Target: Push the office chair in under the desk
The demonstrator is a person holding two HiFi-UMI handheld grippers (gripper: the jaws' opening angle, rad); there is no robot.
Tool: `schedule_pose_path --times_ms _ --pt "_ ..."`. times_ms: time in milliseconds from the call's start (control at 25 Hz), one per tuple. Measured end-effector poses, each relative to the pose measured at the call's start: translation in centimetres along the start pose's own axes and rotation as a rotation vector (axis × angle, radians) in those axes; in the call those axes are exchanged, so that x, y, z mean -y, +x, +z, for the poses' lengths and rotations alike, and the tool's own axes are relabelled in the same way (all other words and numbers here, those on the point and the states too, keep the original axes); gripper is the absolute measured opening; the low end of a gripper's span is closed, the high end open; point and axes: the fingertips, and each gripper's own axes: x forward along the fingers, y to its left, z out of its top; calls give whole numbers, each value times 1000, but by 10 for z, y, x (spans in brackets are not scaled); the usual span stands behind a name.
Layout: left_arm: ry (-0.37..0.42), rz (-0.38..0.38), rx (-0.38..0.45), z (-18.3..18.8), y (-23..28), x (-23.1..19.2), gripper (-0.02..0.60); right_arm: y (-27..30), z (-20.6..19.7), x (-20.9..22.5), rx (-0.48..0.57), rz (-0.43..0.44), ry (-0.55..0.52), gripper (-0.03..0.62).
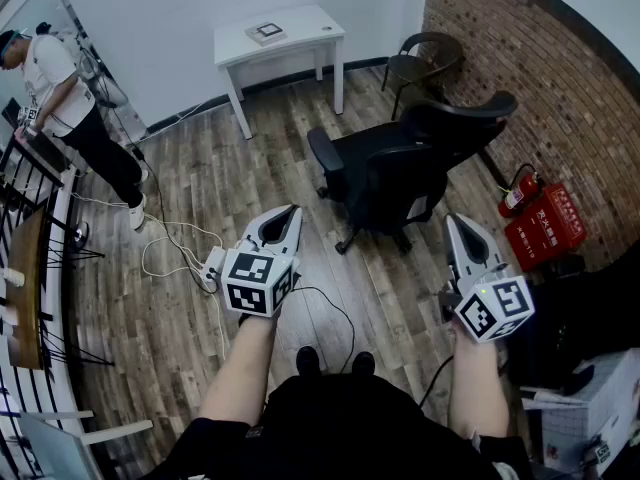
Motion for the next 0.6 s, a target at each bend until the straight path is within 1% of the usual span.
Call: schedule_pose_path --times_ms 160,360,480,600 --pt "-8 -7 -9 -2 3 12 11 -6 -1 4 4 9 5 3" --pt "-11 2 -16 0 8 35 11 -20 -5 16 0 25 27 3" --pt "-20 4 -17 -1 14 56 11 -33 -8 26 -3 39 43 3" --pt "-38 -12 -14 -5 21 84 11 -50 -12 33 -10 75 63 3"
